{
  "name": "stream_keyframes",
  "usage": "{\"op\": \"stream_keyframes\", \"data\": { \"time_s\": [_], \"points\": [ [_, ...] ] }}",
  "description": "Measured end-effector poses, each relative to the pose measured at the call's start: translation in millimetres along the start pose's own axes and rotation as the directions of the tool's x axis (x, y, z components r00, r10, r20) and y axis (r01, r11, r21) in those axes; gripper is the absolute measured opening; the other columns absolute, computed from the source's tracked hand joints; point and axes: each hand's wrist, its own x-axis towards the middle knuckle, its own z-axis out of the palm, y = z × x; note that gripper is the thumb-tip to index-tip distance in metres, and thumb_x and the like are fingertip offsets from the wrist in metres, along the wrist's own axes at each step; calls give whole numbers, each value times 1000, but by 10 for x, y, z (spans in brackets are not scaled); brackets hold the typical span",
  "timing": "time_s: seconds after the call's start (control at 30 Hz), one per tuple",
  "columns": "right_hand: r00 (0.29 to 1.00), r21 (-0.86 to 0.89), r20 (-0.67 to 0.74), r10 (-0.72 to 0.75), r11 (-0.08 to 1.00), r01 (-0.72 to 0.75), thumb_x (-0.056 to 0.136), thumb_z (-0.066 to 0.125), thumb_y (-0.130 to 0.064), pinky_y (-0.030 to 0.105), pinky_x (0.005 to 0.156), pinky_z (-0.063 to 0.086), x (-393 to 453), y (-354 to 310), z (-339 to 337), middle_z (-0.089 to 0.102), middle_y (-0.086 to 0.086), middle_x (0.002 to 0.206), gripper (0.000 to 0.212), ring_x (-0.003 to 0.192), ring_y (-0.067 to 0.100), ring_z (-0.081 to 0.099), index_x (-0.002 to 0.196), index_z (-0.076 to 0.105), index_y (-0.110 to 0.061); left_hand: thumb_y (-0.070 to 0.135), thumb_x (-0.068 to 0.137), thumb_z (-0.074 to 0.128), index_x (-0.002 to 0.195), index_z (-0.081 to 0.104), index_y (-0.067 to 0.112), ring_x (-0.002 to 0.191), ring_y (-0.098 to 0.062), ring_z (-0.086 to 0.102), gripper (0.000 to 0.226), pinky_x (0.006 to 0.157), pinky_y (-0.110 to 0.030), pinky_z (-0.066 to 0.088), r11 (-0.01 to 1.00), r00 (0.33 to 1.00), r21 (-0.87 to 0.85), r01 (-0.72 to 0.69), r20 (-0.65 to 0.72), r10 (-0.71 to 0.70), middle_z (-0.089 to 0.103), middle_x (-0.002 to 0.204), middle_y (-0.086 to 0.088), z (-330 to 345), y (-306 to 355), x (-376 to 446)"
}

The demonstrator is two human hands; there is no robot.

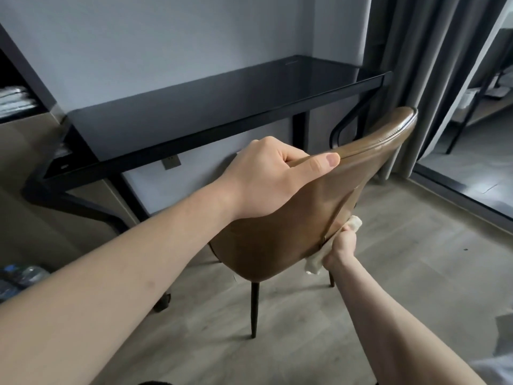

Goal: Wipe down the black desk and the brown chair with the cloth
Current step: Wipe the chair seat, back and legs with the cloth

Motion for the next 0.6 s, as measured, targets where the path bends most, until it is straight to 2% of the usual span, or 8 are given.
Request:
{"op": "stream_keyframes", "data": {
  "time_s": [0.07, 0.17, 0.27, 0.37, 0.4, 0.47, 0.53, 0.6],
  "points": [
    [1000, -4, -1, -11, 1000, 11, 86, 43, -61, 33, 82, 51, 16, 63, -15, 71, -7, 130, 42, 100, 18, 61, 103, 63, -28, 61, 101, 58, 59, 37, 4, 47, -13, 32, 74, 53, -18, 27, 1000, 1000, 4, 5, 2, -5, 25, 50, 8, -3, 5, 0],
    [998, -57, -46, 48, 997, -51, 97, 38, -56, 41, 100, 43, -197, 160, -31, 65, -2, 137, 48, 117, 21, 59, 119, 63, -21, 62, 101, 57, 54, 33, 15, 46, -13, 36, 71, 53, -16, 28, 1000, 1000, 21, 21, 13, -21, 27, 46, 10, -15, 36, -9],
    [992, -76, -64, 107, 991, -111, 101, 36, -61, 40, 111, 41, -492, 357, -38, 62, -3, 142, 59, 128, 20, 56, 137, 61, -22, 64, 100, 57, 51, 30, 20, 45, -12, 37, 71, 56, -19, 30, 998, 999, 40, 49, 19, -50, 28, 44, 10, -29, 80, -30],
    [976, -29, -56, 210, 977, -212, 88, 35, -77, 44, 111, 38, -783, 597, -15, 62, -11, 132, 65, 124, 22, 53, 124, 66, -33, 66, 99, 56, 47, 32, 21, 44, -12, 38, 73, 61, -27, 35, 996, 997, 34, 78, 23, -79, 29, 43, 10, -43, 123, -57],
    [973, -47, -32, 229, 972, -230, 91, 35, -73, 45, 114, 36, -915, 663, -10, 59, -12, 131, 59, 123, 23, 51, 123, 64, -33, 67, 99, 56, 45, 34, 22, 44, -12, 41, 74, 62, -28, 37, 995, 996, 39, 87, 23, -88, 31, 41, 10, -48, 131, -67],
    [985, -94, 3, 170, 981, -169, 104, 37, -54, 48, 118, 36, -1053, 770, -6, 52, -3, 148, 42, 134, 30, 48, 133, 55, -29, 69, 99, 55, 45, 41, 21, 44, -11, 45, 73, 64, -29, 40, 994, 995, 48, 97, 22, -98, 34, 40, 10, -58, 157, -86],
    [976, -61, -20, 216, 974, -217, 102, 45, -54, 50, 117, 38, -1082, 788, 5, 47, 7, 157, 47, 141, 36, 44, 135, 55, -21, 69, 99, 54, 48, 46, 18, 45, -9, 46, 72, 63, -27, 39, 993, 994, 52, 105, 18, -106, 34, 40, 11, -68, 167, -93],
    [963, -18, -64, 260, 965, -262, 94, 52, -60, 49, 101, 45, -1030, 697, 37, 59, 7, 144, 52, 121, 36, 54, 123, 64, -19, 68, 99, 54, 48, 42, 19, 44, -10, 45, 72, 61, -23, 36, 993, 994, 49, 105, 12, -106, 32, 40, 11, -66, 152, -94]
  ]
}}
